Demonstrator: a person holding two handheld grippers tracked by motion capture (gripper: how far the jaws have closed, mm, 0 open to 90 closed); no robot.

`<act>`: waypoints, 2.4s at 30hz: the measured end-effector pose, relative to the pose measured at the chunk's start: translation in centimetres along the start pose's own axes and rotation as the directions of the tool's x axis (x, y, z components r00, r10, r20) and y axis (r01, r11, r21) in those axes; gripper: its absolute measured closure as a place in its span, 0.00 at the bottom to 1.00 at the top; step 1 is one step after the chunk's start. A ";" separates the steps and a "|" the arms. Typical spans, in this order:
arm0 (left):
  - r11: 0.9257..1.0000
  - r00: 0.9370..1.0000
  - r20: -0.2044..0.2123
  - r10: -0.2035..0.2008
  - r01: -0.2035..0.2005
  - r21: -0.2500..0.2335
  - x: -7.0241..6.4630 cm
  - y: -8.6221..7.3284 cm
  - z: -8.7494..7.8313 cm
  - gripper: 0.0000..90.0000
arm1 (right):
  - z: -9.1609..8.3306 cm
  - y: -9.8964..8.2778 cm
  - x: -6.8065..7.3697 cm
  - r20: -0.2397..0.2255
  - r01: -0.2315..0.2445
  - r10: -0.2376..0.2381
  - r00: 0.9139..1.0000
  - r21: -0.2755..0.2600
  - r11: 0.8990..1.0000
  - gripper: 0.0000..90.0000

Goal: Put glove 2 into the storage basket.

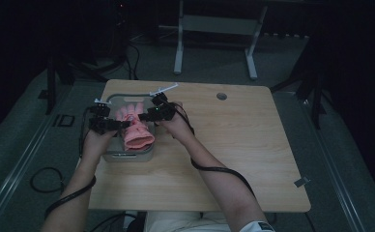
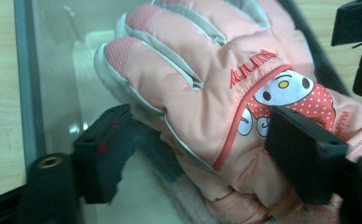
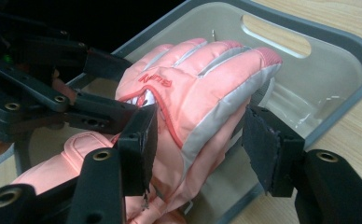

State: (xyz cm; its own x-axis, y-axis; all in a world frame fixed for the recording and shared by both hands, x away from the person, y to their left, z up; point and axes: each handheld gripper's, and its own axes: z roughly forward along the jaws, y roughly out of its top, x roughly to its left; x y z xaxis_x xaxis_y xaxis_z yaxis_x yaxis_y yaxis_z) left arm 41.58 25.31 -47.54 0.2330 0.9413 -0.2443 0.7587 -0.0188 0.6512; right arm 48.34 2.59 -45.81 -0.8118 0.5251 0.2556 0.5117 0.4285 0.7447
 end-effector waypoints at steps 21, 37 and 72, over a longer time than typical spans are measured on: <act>0.993 0.998 0.013 0.055 -0.053 -0.106 -0.2 0.0 -2.5 0.09 | -2.9 -1.0 -0.6 -0.009 0.002 -0.002 1.000 -0.042 0.999 0.47; 0.968 0.984 0.052 0.171 -0.158 -0.197 -3.9 -0.2 -5.3 0.08 | -5.6 -2.0 -1.2 -0.048 0.027 -0.032 0.998 -0.097 0.995 0.25; 0.851 0.790 0.319 0.523 -0.468 -0.236 -17.1 -6.6 -2.2 0.08 | -10.8 -10.7 -2.8 0.000 0.131 -0.132 0.991 -0.051 0.990 0.18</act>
State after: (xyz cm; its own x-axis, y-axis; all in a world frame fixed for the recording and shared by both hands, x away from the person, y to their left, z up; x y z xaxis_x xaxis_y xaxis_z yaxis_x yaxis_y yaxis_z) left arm 31.26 10.08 -46.07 0.7749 0.6268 -0.0814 0.3930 -0.3769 0.8387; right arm 42.05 -11.42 -47.80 -0.8722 0.4638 0.1556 0.3857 0.4561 0.8020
